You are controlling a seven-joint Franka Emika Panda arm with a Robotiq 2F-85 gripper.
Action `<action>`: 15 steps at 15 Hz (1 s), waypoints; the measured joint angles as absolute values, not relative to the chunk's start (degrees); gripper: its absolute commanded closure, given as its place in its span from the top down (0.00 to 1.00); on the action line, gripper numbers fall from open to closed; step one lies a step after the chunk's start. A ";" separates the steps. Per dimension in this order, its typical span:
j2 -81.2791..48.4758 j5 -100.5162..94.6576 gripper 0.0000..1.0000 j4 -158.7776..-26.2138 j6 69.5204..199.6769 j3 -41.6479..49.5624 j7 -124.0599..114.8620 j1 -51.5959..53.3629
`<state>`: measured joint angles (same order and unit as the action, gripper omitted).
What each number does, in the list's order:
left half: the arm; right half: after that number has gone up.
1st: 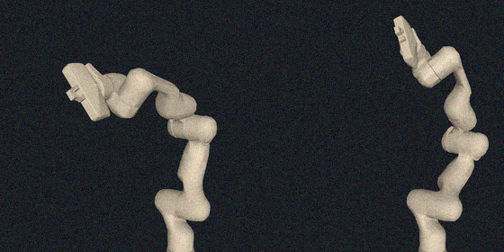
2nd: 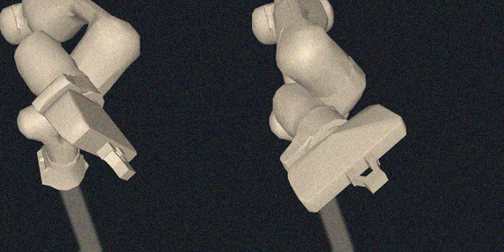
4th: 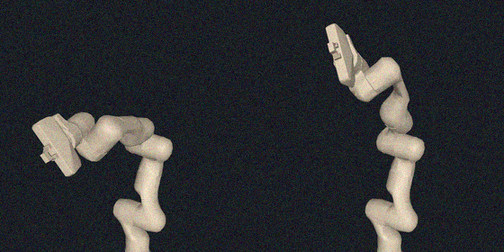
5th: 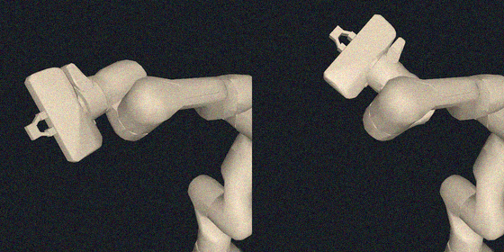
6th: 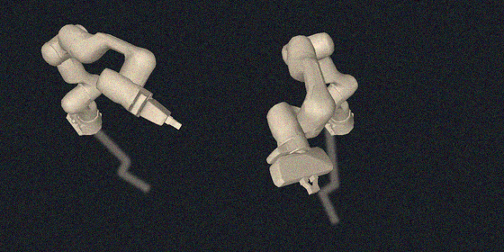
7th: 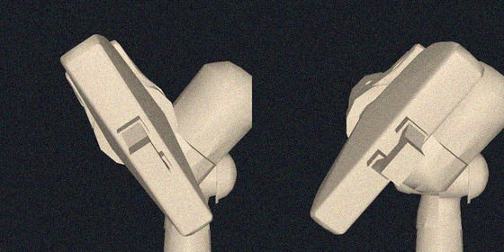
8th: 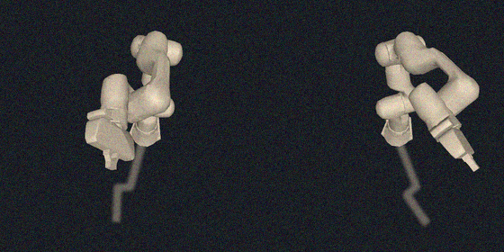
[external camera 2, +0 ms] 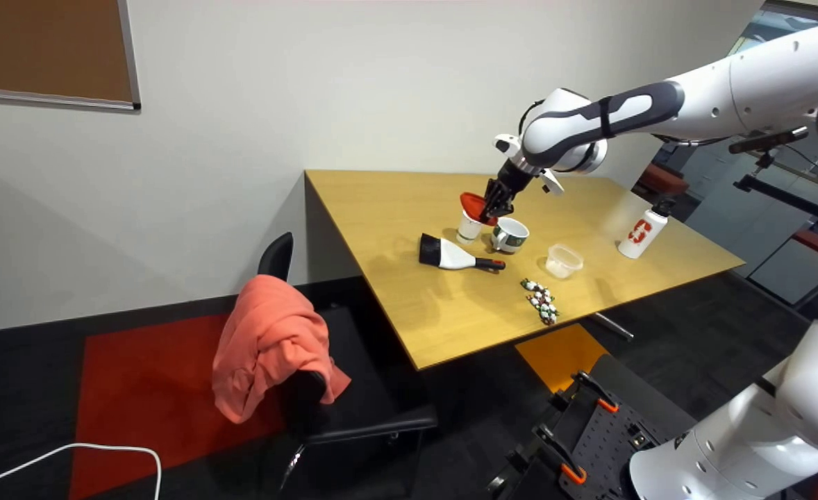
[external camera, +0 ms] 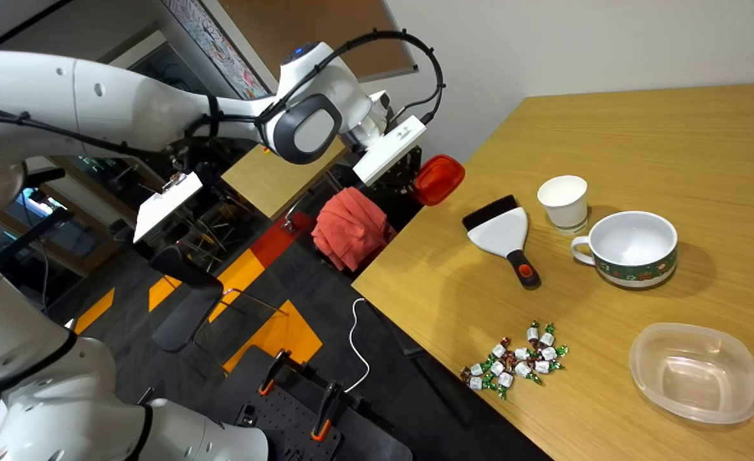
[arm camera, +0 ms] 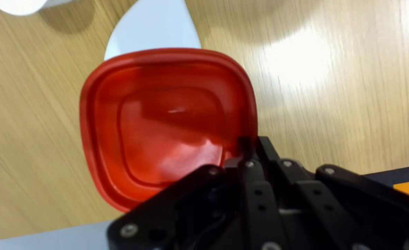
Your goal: Take the lid on the bowl and put it on the table
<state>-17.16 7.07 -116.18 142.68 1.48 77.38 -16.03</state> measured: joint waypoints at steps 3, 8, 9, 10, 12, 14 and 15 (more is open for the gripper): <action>-21.61 7.06 0.02 -111.97 142.80 -0.20 77.38 -14.10; -29.85 6.20 0.02 -106.60 142.78 -2.68 77.52 -12.97; -31.37 5.47 0.02 -105.94 142.76 -3.23 77.54 -12.85; -32.76 4.71 0.02 -105.45 142.76 -3.80 77.56 -12.73; -34.99 2.80 0.02 -104.74 142.74 -4.39 77.58 -12.04; -36.76 0.99 0.02 -104.17 142.73 -4.62 77.58 -11.25; -37.53 0.17 0.02 -103.89 142.72 -4.68 77.58 -10.90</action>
<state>-37.53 0.17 -103.89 142.72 -4.68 77.58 -10.90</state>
